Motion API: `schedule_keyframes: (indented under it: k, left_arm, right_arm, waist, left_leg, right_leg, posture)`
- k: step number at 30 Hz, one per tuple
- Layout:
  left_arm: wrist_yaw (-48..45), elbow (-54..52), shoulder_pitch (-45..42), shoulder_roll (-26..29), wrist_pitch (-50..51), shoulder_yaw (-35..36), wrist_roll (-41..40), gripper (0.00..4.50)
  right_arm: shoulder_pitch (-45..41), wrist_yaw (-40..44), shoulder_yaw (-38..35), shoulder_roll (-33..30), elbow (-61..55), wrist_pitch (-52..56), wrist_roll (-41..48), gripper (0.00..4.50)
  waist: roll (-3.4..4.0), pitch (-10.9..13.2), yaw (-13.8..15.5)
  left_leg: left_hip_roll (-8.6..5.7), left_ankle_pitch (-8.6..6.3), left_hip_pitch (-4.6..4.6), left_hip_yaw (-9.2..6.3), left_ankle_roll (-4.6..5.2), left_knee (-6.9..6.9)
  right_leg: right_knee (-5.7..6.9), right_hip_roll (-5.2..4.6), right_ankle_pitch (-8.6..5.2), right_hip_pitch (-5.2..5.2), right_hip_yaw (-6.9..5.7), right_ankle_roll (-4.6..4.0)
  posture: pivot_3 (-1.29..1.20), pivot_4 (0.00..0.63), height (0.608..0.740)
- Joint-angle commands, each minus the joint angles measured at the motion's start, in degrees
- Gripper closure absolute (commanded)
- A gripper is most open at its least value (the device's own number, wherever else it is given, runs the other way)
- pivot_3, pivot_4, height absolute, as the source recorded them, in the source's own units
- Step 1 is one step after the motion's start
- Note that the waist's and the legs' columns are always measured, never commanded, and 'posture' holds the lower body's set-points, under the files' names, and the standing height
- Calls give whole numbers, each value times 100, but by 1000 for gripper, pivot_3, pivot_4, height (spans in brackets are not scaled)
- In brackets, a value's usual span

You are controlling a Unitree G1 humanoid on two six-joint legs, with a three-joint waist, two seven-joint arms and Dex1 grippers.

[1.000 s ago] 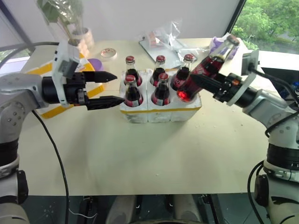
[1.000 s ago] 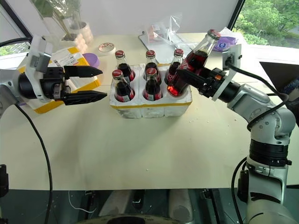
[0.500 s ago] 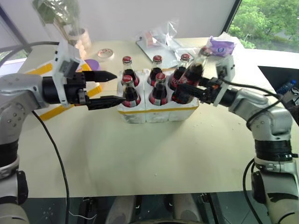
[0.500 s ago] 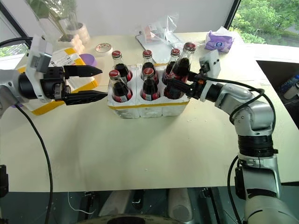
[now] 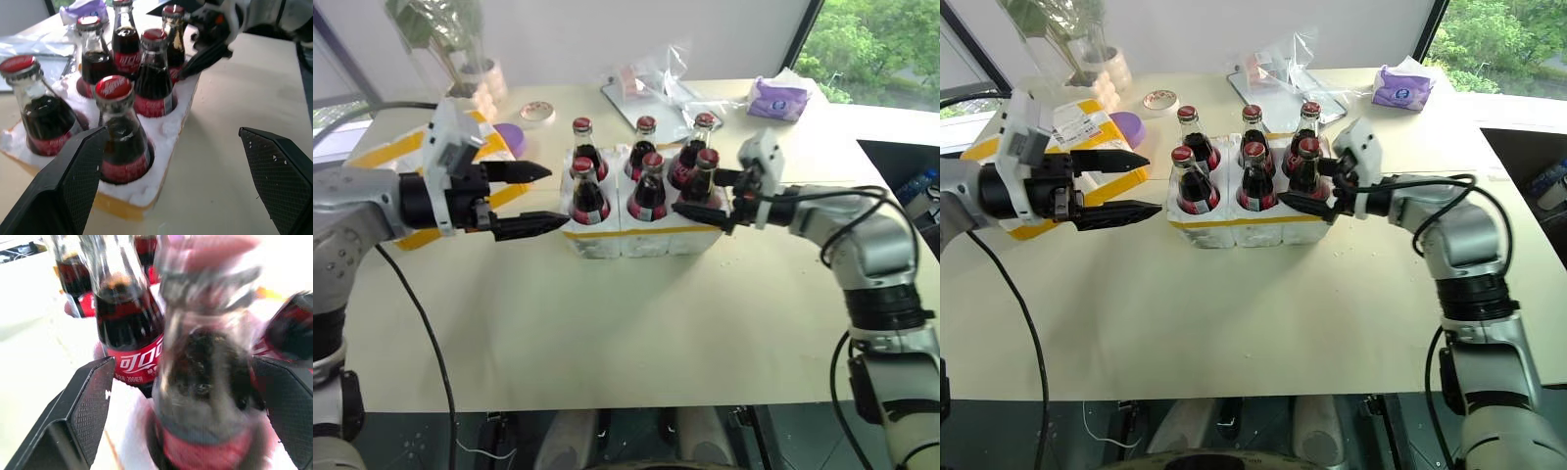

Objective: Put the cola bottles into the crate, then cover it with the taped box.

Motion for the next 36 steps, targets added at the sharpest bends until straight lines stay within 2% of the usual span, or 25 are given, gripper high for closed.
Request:
schedule_keyframes:
  k: [1, 6, 10, 12, 15, 19, 27, 36]
  left_arm:
    - [184, -253, 444, 379, -157, 809, 299, 0]
    - [391, -272, 1771, 812, -469, 1722, 1276, 0]
    - [712, 166, 3203, 920, -1701, 2195, 2949, 0]
    - [1031, 581, 3650, 890, -2312, 2229, 3615, 0]
    - [1751, 1520, 4099, 960, -3484, 1876, 4713, 0]
    - [2449, 2524, 3628, 895, -4237, 1214, 5319, 0]
    - [3879, 5243, 1398, 446, -5675, -583, 6517, 0]
    - [4699, 7229, -65, 95, -6419, -1544, 7076, 0]
  right_arm:
    - [-252, 432, -863, -537, -517, 536, 871, 24]
    - [-558, 785, -1451, -1154, -423, 1185, 1648, 24]
    - [-490, 1032, -1397, -1367, -391, 938, 1514, 24]
    - [-494, 1032, -1339, -1333, -349, 850, 1456, 24]
    - [-521, 1066, -1248, -1210, -323, 791, 1477, 24]
    - [-588, 1095, -1139, -1151, -283, 718, 1450, 24]
    - [-682, 1058, -1272, -1216, -350, 852, 1588, 24]
    - [-510, 947, -1518, -1475, -491, 996, 1681, 24]
  waist:
    - [0, 0, -3]
    - [2, 1, -20]
    - [3, 0, -10]
    - [2, 0, -9]
    - [2, -1, 12]
    - [1, -1, 95]
    - [-11, -8, 133]
    - [-15, -10, 117]
  left_leg:
    - [1, -1, 0, 0, 0, 0]
    - [8, -2, 2, 5, 1, -8]
    - [8, -4, 3, 6, 2, -14]
    - [9, -4, 2, 8, 2, -14]
    - [10, -7, -1, 8, -1, -15]
    - [9, -16, -10, 8, -14, -15]
    - [0, -6, -35, 8, 0, -12]
    - [0, -6, -34, 27, 3, -4]
  right_leg:
    - [-3, 1, 0, 1, -1, 0]
    - [-12, -10, 0, 0, 0, -1]
    - [-24, -16, -1, 3, 0, -2]
    - [-30, -19, 0, 3, 2, -2]
    - [-33, -21, 1, -1, 4, -5]
    - [-35, -23, 3, -27, 3, -5]
    - [-18, -20, 6, -35, -9, -3]
    - [12, -21, 6, -48, -8, -2]
  posture:
    - [0, 150, 738]
    - [0, 150, 738]
    - [0, 150, 738]
    - [0, 150, 738]
    - [0, 150, 738]
    - [0, 150, 738]
    - [0, 150, 738]
    - [0, 150, 738]
